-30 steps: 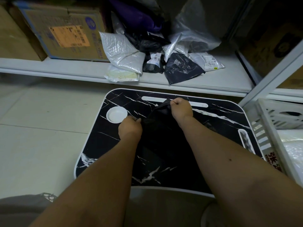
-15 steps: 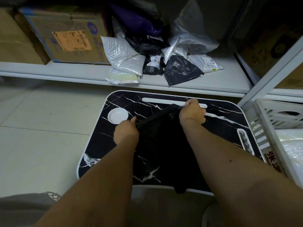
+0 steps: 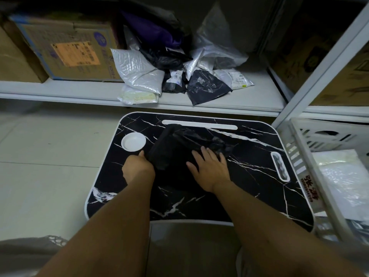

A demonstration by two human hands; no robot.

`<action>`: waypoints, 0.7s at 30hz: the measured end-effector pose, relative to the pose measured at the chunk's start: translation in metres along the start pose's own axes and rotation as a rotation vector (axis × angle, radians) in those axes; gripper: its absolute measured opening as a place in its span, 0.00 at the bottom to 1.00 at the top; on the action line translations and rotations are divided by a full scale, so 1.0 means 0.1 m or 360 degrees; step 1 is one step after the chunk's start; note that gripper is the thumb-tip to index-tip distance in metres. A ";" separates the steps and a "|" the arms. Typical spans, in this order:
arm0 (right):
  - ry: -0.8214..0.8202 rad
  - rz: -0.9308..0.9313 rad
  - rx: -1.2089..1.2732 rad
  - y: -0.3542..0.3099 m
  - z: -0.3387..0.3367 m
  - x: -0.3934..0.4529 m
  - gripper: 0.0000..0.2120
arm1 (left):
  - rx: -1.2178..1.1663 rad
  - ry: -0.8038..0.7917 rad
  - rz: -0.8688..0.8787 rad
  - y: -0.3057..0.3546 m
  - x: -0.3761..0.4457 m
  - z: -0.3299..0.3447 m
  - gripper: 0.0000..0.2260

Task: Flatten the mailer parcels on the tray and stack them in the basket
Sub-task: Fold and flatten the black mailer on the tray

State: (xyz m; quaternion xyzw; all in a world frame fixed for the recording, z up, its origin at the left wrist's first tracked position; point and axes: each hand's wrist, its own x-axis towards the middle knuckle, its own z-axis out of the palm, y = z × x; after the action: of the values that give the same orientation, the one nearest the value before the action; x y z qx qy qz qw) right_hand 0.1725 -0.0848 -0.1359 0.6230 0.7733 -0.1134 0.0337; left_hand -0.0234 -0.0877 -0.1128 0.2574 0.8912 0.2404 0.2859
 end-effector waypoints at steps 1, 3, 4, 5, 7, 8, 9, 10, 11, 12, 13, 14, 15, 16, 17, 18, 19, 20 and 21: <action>-0.0087 0.0054 -0.0019 0.04 -0.03 -0.01 0.29 | 0.0008 -0.0020 -0.0046 -0.03 -0.03 -0.01 0.19; -0.0172 0.0153 -0.0027 0.09 -0.12 -0.02 0.28 | 0.0018 -0.0054 -0.0164 -0.07 -0.07 -0.02 0.17; -0.0138 0.0212 -0.0022 0.12 -0.14 -0.03 0.27 | 0.0030 -0.0044 -0.0215 -0.07 -0.10 -0.03 0.17; -0.0009 0.0278 0.0003 0.14 -0.17 -0.04 0.27 | 0.0113 0.0022 -0.0175 -0.04 -0.12 -0.03 0.17; 0.0470 0.0362 0.0028 0.13 -0.18 -0.09 0.24 | 0.0461 0.0301 0.0246 0.02 -0.15 -0.01 0.14; 0.0732 0.0340 0.0013 0.09 -0.16 -0.12 0.21 | 0.0581 0.0422 0.0593 0.05 -0.17 -0.01 0.13; 0.0938 0.0272 0.0008 0.03 -0.12 -0.15 0.17 | 0.0641 0.0500 0.1002 0.06 -0.17 0.01 0.11; 0.1053 0.0189 0.0020 -0.03 -0.07 -0.18 0.14 | 0.0649 0.0493 0.1379 0.05 -0.17 0.04 0.10; 0.1103 0.0096 0.0036 -0.10 0.00 -0.22 0.10 | 0.0656 0.0406 0.1667 0.02 -0.19 0.08 0.09; 0.1111 -0.0002 0.0040 -0.16 0.08 -0.26 0.08 | 0.0707 0.0267 0.1829 -0.02 -0.22 0.12 0.10; 0.1092 -0.0106 0.0019 -0.20 0.16 -0.30 0.06 | 0.0796 0.0104 0.1876 -0.07 -0.25 0.18 0.13; 0.1026 -0.0183 -0.0006 -0.22 0.22 -0.33 0.04 | 0.0906 -0.0057 0.1832 -0.13 -0.27 0.24 0.18; 0.0943 -0.0218 -0.0028 -0.22 0.27 -0.34 0.04 | 0.1008 -0.0187 0.1729 -0.18 -0.27 0.29 0.23; 0.0847 -0.0178 -0.0039 -0.21 0.30 -0.35 0.05 | 0.1072 -0.0264 0.1607 -0.21 -0.27 0.34 0.27; 0.0752 -0.0095 -0.0032 -0.21 0.31 -0.35 0.09 | 0.1088 -0.0290 0.1490 -0.22 -0.26 0.38 0.30; 0.0657 0.0008 -0.0002 -0.21 0.31 -0.37 0.14 | 0.1079 -0.0304 0.1387 -0.21 -0.25 0.40 0.32; 0.0568 0.0089 0.0027 -0.21 0.29 -0.39 0.20 | 0.1064 -0.0325 0.1293 -0.19 -0.25 0.42 0.35; 0.0477 0.0138 0.0020 -0.20 0.27 -0.41 0.25 | 0.1052 -0.0356 0.1206 -0.15 -0.27 0.43 0.36; 0.0376 0.0151 0.0003 -0.19 0.23 -0.42 0.29 | 0.1043 -0.0370 0.1121 -0.11 -0.29 0.45 0.38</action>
State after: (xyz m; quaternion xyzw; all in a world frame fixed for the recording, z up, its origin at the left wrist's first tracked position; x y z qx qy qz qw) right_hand 0.1616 -0.1338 -0.1480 0.6678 0.7414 -0.0384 -0.0529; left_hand 0.0223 -0.1006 -0.1406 0.6444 0.7410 -0.0009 0.1888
